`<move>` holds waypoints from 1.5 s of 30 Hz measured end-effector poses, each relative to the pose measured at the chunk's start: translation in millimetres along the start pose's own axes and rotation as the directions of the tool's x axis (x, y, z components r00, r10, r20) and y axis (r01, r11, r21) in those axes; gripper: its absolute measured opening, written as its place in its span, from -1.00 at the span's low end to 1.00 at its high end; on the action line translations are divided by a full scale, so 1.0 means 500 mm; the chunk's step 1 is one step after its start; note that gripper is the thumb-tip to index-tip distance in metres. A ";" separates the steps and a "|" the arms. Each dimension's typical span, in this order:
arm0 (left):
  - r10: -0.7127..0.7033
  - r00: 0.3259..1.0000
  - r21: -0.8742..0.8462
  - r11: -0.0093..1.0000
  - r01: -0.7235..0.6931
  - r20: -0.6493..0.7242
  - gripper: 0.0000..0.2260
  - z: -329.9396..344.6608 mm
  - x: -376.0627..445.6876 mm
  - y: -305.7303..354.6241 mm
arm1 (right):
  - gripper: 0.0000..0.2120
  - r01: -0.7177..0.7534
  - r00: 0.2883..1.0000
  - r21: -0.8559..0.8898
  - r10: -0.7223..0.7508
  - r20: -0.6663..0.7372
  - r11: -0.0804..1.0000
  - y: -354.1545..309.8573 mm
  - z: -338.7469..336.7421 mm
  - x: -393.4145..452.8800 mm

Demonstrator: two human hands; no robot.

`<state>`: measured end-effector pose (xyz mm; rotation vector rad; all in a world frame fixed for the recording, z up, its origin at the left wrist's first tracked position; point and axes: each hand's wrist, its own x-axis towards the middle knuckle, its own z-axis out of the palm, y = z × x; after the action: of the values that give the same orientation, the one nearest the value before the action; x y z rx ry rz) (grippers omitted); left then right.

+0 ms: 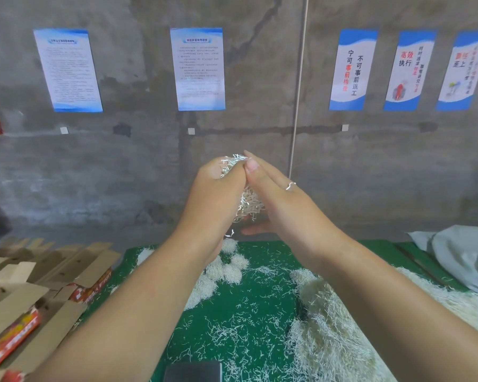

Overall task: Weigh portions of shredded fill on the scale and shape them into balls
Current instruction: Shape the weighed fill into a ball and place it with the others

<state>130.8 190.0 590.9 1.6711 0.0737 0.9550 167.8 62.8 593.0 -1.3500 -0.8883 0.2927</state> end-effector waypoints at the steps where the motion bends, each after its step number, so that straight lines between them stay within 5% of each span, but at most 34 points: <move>1: -0.001 1.000 0.002 1.000 0.001 -0.001 -0.82 0.000 -0.005 0.007 | -0.54 -0.001 1.000 0.007 0.001 0.002 1.000 0.003 -0.003 -0.001; 5: 0.023 0.999 -0.023 0.999 -0.024 -0.030 -0.84 0.004 -0.033 0.027 | -0.62 -0.056 0.998 0.090 0.054 0.019 0.994 0.007 -0.001 -0.008; 10: 0.193 0.978 0.040 0.981 -0.191 -0.076 -0.82 0.023 -0.080 0.031 | -0.50 -0.231 0.973 0.401 0.201 0.116 0.886 0.022 0.017 -0.024; 14: 0.343 0.939 0.473 0.834 -0.284 -0.041 -0.61 0.040 -0.109 -0.018 | -0.59 -0.289 0.953 0.672 0.272 0.134 0.682 0.037 0.037 -0.035; 17: 0.294 0.956 0.635 0.742 -0.216 -0.019 -0.52 0.047 -0.125 -0.049 | -0.74 -0.250 0.959 0.756 0.262 0.108 0.605 0.044 0.052 -0.045; 23: 0.186 0.981 0.541 0.821 -0.184 0.052 -0.44 0.055 -0.162 -0.089 | -0.96 -0.237 0.938 0.751 0.346 0.012 0.616 0.085 0.044 -0.051; 26: 0.162 0.986 0.468 0.869 -0.159 0.034 -0.40 0.056 -0.177 -0.094 | -0.71 -0.209 0.929 0.729 0.365 -0.059 0.651 0.095 0.040 -0.050; 30: 0.181 0.982 0.444 0.877 -0.186 0.055 -0.37 0.056 -0.186 -0.091 | -0.80 -0.275 0.914 0.735 0.405 0.001 0.619 0.088 0.038 -0.050; 35: 0.312 0.934 0.465 0.810 -0.358 0.175 -0.52 0.048 -0.194 -0.096 | -0.61 -0.354 0.883 0.734 0.466 0.057 0.580 0.090 0.020 -0.043; 38: 0.358 0.898 0.518 0.733 -0.441 0.258 -0.53 0.042 -0.206 -0.124 | -0.82 -0.390 0.879 0.722 0.466 0.105 0.572 0.107 0.017 -0.043; 45: 0.261 0.930 0.662 0.653 -0.368 0.260 -0.51 0.021 -0.233 -0.200 | -0.84 -0.506 0.795 0.759 0.562 0.227 0.410 0.188 0.029 -0.072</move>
<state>101.7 156.8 443.5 2.5333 0.0530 1.1468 162.1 72.2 492.0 -0.7168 -0.1314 1.0297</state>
